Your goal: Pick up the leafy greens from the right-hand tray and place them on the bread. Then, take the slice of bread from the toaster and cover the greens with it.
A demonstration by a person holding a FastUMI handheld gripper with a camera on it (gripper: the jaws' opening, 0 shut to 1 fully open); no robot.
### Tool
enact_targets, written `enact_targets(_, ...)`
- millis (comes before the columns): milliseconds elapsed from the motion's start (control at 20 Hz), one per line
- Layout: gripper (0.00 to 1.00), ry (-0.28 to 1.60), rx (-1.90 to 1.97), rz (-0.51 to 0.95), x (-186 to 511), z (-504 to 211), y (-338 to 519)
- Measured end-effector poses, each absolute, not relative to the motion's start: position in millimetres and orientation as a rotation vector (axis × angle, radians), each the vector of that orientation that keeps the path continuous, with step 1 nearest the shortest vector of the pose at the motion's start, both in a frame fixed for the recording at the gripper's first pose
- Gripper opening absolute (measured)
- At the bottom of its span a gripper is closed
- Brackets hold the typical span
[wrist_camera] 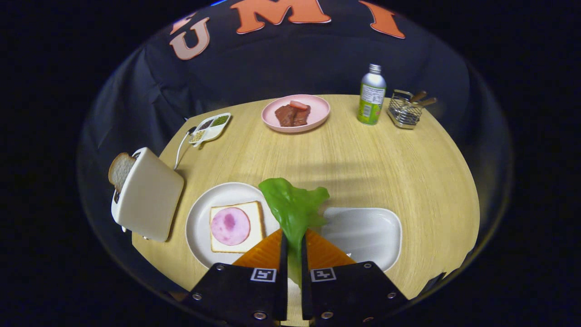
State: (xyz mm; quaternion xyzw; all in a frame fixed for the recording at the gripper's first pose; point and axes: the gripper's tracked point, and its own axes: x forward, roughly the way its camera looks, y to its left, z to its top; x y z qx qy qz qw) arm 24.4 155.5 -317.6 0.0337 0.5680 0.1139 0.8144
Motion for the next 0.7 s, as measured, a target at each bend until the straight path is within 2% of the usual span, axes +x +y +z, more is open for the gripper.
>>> enact_targets(500, 0.13, 1.263, 0.078, 0.390, 19.3, -333.5, 231.0)
enact_targets(700, 0.20, 1.279, 0.038, 0.390, 19.0, -350.4, 237.9)
